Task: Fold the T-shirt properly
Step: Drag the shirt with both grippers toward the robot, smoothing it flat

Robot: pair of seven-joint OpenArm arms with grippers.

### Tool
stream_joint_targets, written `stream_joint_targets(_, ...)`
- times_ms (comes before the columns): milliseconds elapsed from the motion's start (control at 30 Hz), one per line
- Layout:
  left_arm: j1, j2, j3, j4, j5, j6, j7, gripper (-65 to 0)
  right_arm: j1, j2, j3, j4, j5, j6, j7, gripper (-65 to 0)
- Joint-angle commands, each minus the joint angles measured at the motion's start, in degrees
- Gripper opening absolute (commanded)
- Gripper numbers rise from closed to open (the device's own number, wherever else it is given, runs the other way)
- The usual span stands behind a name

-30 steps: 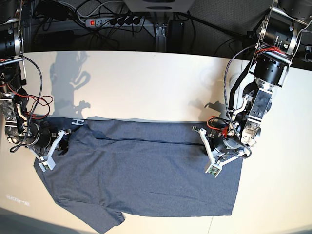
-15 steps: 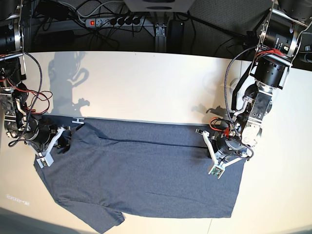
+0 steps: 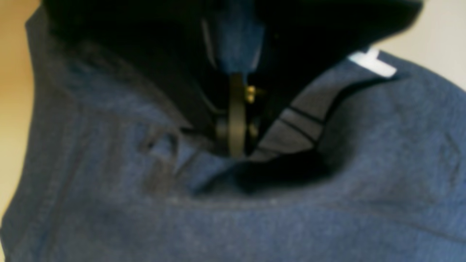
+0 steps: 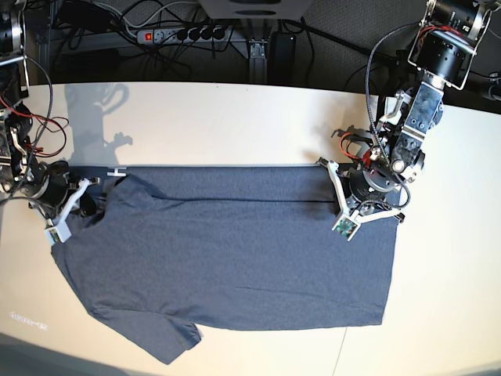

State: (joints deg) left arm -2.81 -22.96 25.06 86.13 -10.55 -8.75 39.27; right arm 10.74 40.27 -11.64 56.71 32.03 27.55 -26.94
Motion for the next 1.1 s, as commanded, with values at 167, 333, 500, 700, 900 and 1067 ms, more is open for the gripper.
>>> stream_joint_targets(167, 4.0, -1.2, 0.0, 3.7, 0.4, 0.9, 4.6, -65.0, -9.0, 1.9, 8.5, 4.2, -3.5, -0.3, -8.1, -65.0)
stream_joint_targets(333, 7.4, -1.9, 0.0, 7.6, 1.9, 0.9, 4.8, -65.0, -15.2, 1.9, 12.3, 7.4, -3.5, -0.3, -8.1, -65.0)
stream_joint_targets(500, 9.7, -1.9, 0.0, 9.6, 3.4, 2.1, 4.9, -65.0, -19.8, 1.9, 14.6, 9.9, -3.5, -0.3, -8.1, -65.0)
stream_joint_targets(700, 10.2, -2.0, 0.0, 9.6, 3.4, 2.1, 6.2, -65.0, -24.3, 1.9, 17.9, 12.5, -3.5, -0.3, -8.1, -65.0)
stream_joint_targets(900, 13.2, -2.0, 0.0, 10.4, 3.5, 2.1, 6.1, -65.0, -27.8, 1.9, 19.5, 14.4, -3.5, -0.3, -8.1, -65.0)
stream_joint_targets(1067, 16.7, -2.0, 0.0, 13.9, 4.5, 2.1, 6.0, -65.0, -28.6, 1.9, 19.5, 14.4, -3.5, -0.3, -8.3, -65.0)
